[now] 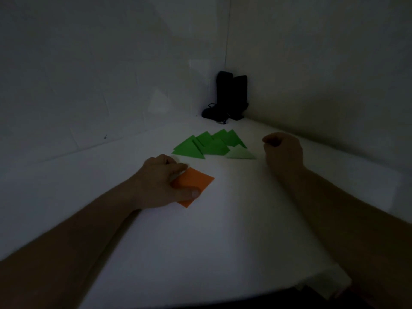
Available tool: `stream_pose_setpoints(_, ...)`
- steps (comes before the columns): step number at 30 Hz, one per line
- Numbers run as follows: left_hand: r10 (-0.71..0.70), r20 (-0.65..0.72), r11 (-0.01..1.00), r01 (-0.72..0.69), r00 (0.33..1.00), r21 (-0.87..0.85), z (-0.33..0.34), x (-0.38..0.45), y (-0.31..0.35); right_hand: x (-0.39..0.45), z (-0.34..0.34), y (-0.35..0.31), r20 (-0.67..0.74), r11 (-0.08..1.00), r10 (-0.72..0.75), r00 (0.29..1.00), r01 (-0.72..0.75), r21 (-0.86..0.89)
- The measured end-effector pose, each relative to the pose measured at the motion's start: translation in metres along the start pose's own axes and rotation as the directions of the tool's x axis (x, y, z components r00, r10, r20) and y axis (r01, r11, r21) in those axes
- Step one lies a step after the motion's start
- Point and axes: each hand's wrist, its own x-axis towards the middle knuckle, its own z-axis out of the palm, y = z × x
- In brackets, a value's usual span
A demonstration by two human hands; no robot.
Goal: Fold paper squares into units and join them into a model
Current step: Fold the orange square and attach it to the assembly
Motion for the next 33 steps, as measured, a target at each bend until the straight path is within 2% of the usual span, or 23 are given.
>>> stream_pose_setpoints(3, 0.005, 0.020, 0.999, -0.004, 1.000, -0.034, -0.001, -0.001, 0.001, -0.010, 0.010, -0.020, -0.027, 0.996, -0.084, 0.996, 0.085, 0.032)
stream_pose_setpoints(5, 0.005, 0.024, 0.997, -0.003, 1.000, -0.081, -0.002, -0.001, 0.000, -0.021, 0.020, -0.043, 0.046, 0.980, -0.191, 0.981, 0.188, 0.068)
stream_pose_setpoints(7, 0.024, 0.003, 0.994, -0.023, 1.000, -0.110, -0.004, -0.001, 0.000, -0.032, 0.032, -0.064, 0.233, 0.967, -0.255, 0.938, 0.251, 0.045)
stream_pose_setpoints(10, 0.054, -0.040, 0.985, -0.060, 0.998, -0.164, -0.007, -0.003, 0.000, -0.047, 0.054, -0.088, 0.571, 0.933, -0.263, 0.778, 0.356, -0.055)
stream_pose_setpoints(12, 0.060, -0.044, 0.972, -0.068, 0.997, -0.225, -0.008, -0.004, 0.000, -0.051, 0.062, -0.099, 0.650, 0.925, -0.200, 0.733, 0.361, -0.121)
stream_pose_setpoints(14, 0.064, -0.046, 0.958, -0.075, 0.997, -0.278, -0.008, -0.004, -0.001, -0.053, 0.067, -0.106, 0.678, 0.898, -0.132, 0.723, 0.376, -0.227)
stream_pose_setpoints(17, 0.045, -0.062, 0.932, -0.065, 0.997, -0.357, -0.007, -0.007, 0.001, -0.054, 0.066, -0.108, 0.693, 0.927, -0.084, 0.716, 0.311, -0.208)
stream_pose_setpoints(21, 0.018, -0.084, 0.903, -0.052, 0.996, -0.427, -0.006, -0.008, 0.003, -0.058, 0.060, -0.108, 0.767, 0.963, -0.074, 0.637, 0.245, -0.111)
stream_pose_setpoints(23, 0.018, -0.115, 0.901, -0.066, 0.993, -0.429, -0.006, -0.008, 0.002, -0.061, 0.058, -0.106, 0.752, 0.984, -0.133, 0.646, 0.180, 0.019)
stream_pose_setpoints(25, 0.019, -0.173, 0.884, -0.098, 0.985, -0.457, -0.007, -0.009, 0.002, -0.061, 0.059, -0.103, 0.686, 0.981, -0.192, 0.701, 0.146, 0.125)
stream_pose_setpoints(27, -0.022, -0.228, 0.836, -0.107, 0.973, -0.539, -0.011, -0.011, 0.001, -0.060, 0.060, -0.101, 0.641, 0.981, -0.184, 0.745, 0.099, 0.166)
stream_pose_setpoints(28, -0.051, -0.240, 0.804, -0.103, 0.970, -0.585, -0.014, -0.012, 0.001, -0.059, 0.060, -0.100, 0.656, 0.981, -0.156, 0.739, 0.036, 0.193)
stream_pose_setpoints(30, -0.086, -0.230, 0.768, -0.083, 0.969, -0.635, -0.018, -0.013, -0.001, -0.058, 0.058, -0.101, 0.719, 0.944, -0.138, 0.681, -0.130, 0.304)
stream_pose_setpoints(32, -0.104, -0.200, 0.738, -0.060, 0.974, -0.672, -0.019, -0.014, 0.001, -0.057, 0.058, -0.099, 0.725, 0.900, -0.201, 0.658, -0.168, 0.402)
stream_pose_setpoints(33, -0.110, -0.178, 0.686, -0.055, 0.978, -0.725, -0.019, -0.014, 0.002, -0.058, 0.059, -0.099, 0.708, 0.884, -0.230, 0.668, -0.162, 0.440)
